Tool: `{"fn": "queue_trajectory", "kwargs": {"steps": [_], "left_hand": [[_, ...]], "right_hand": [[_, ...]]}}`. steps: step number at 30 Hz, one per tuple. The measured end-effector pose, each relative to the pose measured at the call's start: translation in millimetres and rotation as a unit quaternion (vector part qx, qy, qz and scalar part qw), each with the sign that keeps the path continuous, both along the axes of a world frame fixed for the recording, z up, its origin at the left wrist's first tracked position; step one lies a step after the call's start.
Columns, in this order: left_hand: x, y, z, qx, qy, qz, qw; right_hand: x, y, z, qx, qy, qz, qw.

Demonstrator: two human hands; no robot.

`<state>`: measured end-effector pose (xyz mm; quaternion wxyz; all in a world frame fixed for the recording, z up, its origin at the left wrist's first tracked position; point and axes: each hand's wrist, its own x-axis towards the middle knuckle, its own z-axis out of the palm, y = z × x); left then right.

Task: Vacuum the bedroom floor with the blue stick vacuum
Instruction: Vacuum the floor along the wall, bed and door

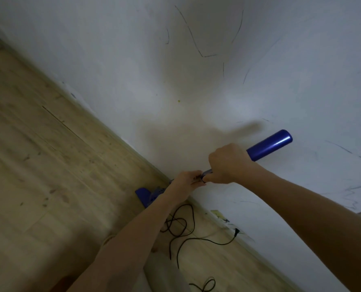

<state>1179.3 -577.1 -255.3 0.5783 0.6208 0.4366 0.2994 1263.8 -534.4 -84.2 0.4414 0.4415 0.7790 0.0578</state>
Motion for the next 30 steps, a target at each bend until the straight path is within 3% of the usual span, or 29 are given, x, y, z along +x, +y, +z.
{"fn": "queue_trajectory", "kwargs": {"steps": [5, 10, 20, 25, 30], "left_hand": [[1.1, -5.5, 0.1, 0.009, 0.021, 0.003, 1.000], [-5.9, -8.3, 11.5, -0.011, 0.049, 0.007, 0.999], [-21.9, -8.5, 54.6, 0.036, 0.203, -0.096, 0.974], [-44.5, -6.7, 85.5, 0.063, 0.308, -0.159, 0.936], [-99.4, -7.0, 107.6, 0.079, 0.404, -0.130, 0.902]], "right_hand": [[-4.0, 0.4, 10.4, -0.078, -0.056, 0.036, 0.995], [-8.0, -5.6, 13.1, -0.024, -0.058, 0.091, 0.994], [14.0, -15.8, 27.1, -0.044, 0.124, -0.074, 0.988], [25.3, -24.7, 22.6, -0.052, 0.229, -0.177, 0.956], [-8.6, -34.1, 24.7, -0.071, 0.324, -0.228, 0.915]]}}
